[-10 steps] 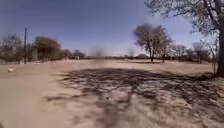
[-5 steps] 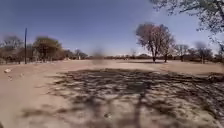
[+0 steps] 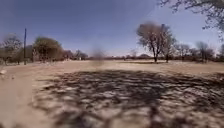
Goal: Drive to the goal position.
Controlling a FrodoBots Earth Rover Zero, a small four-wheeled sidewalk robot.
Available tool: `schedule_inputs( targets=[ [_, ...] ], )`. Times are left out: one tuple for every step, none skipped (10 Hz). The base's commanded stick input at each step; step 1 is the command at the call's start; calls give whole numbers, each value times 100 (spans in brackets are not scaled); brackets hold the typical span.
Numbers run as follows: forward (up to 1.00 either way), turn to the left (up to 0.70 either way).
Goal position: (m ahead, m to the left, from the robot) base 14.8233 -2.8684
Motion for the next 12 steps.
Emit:
schedule_inputs(
  targets=[
    [100,0],
    [100,0],
    [100,0],
    [100,0],
    [100,0],
    [100,0],
    [100,0],
    [100,0],
    [100,0],
    [100,-27],
    [100,-27],
    [100,-27]
  ],
)
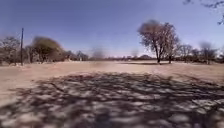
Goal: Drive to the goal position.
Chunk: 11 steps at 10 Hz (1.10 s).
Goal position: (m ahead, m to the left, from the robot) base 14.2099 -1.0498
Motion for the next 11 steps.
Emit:
schedule_inputs(
  targets=[
    [100,-20],
    [100,-8],
    [100,0],
    [100,0],
    [100,0],
    [100,0],
    [100,0],
    [100,-11],
    [100,-23],
    [100,-27],
    [100,-27]
  ],
)
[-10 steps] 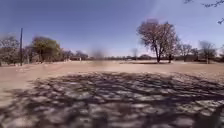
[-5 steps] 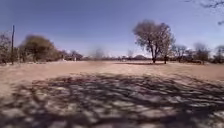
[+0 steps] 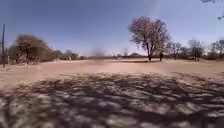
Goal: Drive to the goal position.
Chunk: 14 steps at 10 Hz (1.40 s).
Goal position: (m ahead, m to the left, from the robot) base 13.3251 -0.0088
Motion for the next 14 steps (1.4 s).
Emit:
schedule_inputs(
  targets=[
    [100,-27],
    [100,-27],
    [100,0],
    [100,0],
    [100,0],
    [100,0],
    [100,0],
    [100,0],
    [100,0],
    [100,0],
    [100,0],
    [100,0],
    [100,0],
    [100,0]
  ],
)
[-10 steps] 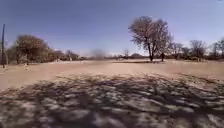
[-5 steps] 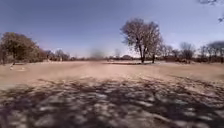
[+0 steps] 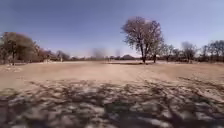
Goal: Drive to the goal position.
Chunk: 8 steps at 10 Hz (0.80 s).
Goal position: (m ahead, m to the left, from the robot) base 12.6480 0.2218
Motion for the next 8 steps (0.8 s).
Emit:
schedule_inputs(
  targets=[
    [100,0],
    [100,0],
    [100,0],
    [100,0],
    [100,0],
    [100,0],
    [100,0],
    [100,0]
  ],
)
